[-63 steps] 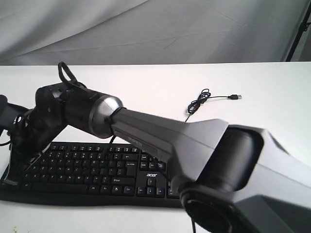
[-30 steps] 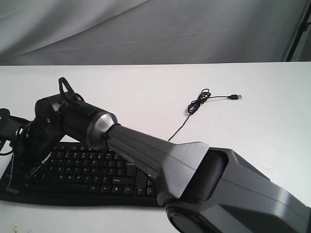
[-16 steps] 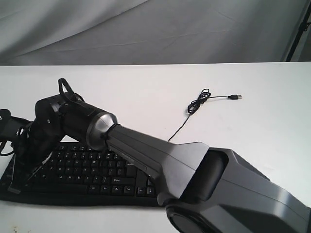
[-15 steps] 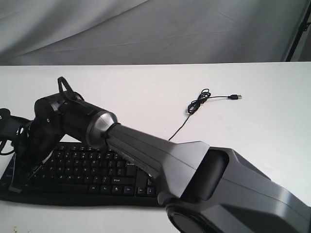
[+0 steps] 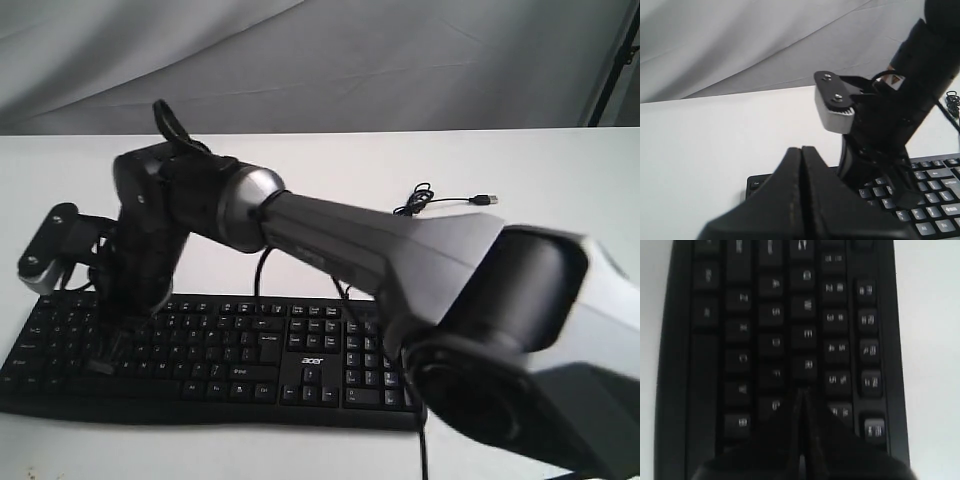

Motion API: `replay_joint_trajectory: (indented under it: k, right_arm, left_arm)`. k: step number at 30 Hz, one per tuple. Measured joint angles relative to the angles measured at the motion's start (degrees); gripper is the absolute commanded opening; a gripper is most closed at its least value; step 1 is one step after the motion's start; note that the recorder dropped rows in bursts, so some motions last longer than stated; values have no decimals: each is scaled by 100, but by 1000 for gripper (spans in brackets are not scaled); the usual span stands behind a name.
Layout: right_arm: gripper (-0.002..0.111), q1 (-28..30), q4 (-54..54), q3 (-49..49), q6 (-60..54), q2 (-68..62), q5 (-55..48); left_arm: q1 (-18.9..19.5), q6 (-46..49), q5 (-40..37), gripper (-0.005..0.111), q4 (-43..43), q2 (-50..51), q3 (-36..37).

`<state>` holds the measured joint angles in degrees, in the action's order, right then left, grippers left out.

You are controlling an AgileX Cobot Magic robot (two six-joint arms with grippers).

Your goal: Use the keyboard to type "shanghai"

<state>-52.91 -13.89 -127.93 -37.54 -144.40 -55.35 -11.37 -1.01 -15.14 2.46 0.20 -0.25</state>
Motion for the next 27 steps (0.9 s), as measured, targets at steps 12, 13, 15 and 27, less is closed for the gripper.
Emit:
replay_joint_trajectory:
  k: [12, 13, 15, 27]
  right_arm:
    - [0, 263, -1075, 3099, -920, 1410, 2124]
    - [0, 277, -1113, 3106, -945, 1397, 2151]
    - [0, 293, -1141, 3122, -969, 1384, 2195]
    - [0, 389, -970, 3144, -856, 1384, 2251]
  left_arm:
    - [0, 0, 0, 0, 0, 0, 0]
    - [0, 0, 0, 0, 0, 0, 0]
    - [0, 0, 0, 0, 0, 0, 0]
    - [0, 0, 0, 0, 0, 0, 0]
